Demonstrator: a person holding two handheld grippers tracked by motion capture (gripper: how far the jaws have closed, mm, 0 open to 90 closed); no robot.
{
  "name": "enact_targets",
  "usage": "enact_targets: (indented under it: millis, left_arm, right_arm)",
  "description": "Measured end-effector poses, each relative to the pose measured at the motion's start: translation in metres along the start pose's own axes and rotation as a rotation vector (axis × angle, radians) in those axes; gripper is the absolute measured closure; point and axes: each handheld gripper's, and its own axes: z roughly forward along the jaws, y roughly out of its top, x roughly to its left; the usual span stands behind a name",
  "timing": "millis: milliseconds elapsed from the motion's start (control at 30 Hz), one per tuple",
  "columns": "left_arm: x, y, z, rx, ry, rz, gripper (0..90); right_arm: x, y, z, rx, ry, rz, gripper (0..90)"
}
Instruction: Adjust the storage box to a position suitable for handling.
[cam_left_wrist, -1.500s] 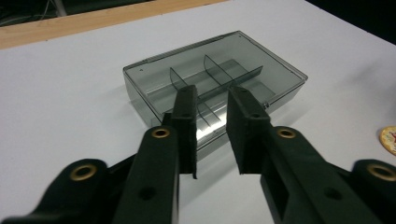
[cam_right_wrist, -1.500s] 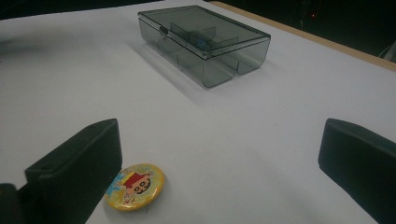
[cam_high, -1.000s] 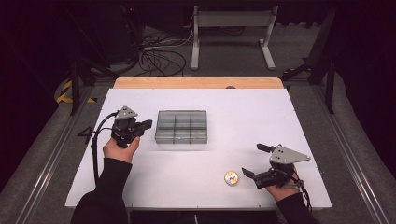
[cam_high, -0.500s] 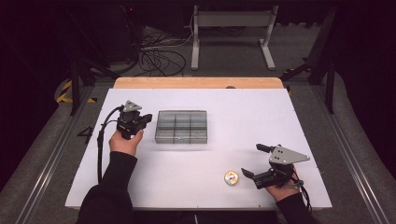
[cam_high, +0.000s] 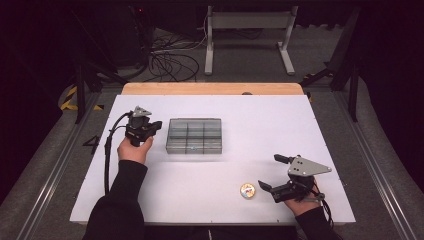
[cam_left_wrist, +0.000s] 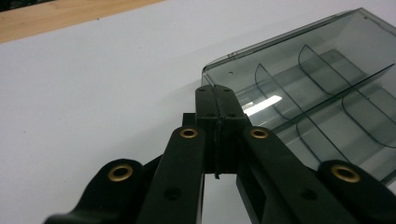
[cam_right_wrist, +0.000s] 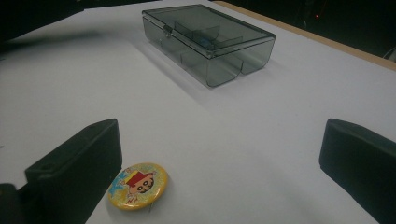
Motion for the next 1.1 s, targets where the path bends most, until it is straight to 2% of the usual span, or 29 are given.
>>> enact_targets:
  millis: [300,633,1100]
  left_arm:
    - [0.002,-0.004,0.017,0.02,0.02,0.034,89.9]
    - [0.0,-0.008,0.035,0.054,-0.002,0.037,89.9]
    - [0.0,-0.012,0.043,0.099,-0.023,0.024,89.9]
  right_arm:
    - [0.001,0.0,-0.001,-0.001,-0.001,-0.004,0.0]
    - [0.002,-0.001,-0.003,0.0,-0.005,-0.003,0.0]
    - [0.002,-0.003,-0.006,0.003,-0.011,-0.002,0.0]
